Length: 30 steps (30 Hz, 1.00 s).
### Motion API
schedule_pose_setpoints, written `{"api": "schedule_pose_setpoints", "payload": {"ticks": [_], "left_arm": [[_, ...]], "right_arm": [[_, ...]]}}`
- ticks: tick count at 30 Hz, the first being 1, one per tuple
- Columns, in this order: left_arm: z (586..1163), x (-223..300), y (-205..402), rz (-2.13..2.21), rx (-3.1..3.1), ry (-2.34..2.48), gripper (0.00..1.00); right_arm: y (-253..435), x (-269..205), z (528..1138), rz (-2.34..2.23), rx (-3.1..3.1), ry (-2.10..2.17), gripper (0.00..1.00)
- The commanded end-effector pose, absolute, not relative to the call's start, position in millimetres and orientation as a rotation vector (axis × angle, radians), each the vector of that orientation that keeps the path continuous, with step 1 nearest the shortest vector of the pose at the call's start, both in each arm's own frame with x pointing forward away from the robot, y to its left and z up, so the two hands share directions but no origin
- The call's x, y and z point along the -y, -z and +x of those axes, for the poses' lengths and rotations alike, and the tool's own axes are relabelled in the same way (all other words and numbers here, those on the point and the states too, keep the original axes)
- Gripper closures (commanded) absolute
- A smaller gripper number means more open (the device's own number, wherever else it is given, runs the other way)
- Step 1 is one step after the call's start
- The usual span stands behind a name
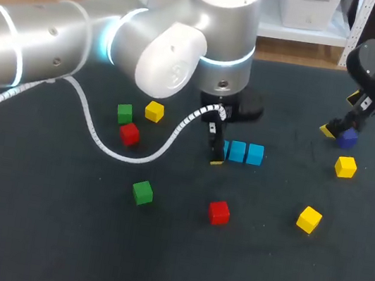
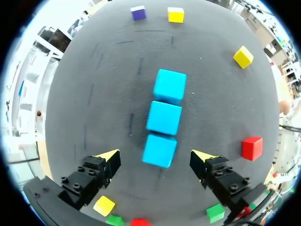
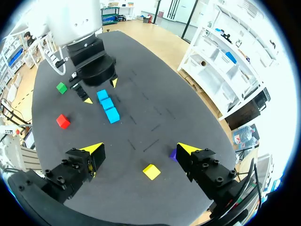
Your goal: Place the blue cubes, place green cubes on the blue cubes, place the yellow cubes on the green cubes, then place the red cubes on the yellow cubes, and place purple cube on the red cubes.
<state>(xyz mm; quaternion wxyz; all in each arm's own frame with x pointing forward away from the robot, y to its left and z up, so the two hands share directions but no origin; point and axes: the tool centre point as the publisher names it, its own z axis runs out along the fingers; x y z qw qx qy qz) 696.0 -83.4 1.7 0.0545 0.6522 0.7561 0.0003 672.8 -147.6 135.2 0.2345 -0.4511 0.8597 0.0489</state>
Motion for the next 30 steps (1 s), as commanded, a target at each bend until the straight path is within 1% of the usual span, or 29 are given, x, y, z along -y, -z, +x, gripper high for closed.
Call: {"api": "schedule_pose_setpoints", "payload": {"ticks": [1, 12, 21, 30], "left_arm": [[695, 67, -18, 1.919, -2.321, 0.011, 0.00], [707, 30, -54, 1.596, -2.467, 0.118, 0.00], [712, -12, -77, 1.310, -2.546, 0.156, 0.00], [722, -55, -90, 1.124, -2.574, 0.138, 0.00]], "right_arm": [[-135, 147, 672, -1.236, -2.359, -0.131, 0.00], [-135, 147, 672, -1.236, -2.359, -0.131, 0.00], [-135, 147, 672, -1.236, -2.359, -0.131, 0.00], [-135, 147, 672, -1.236, -2.359, -0.131, 0.00]]}}
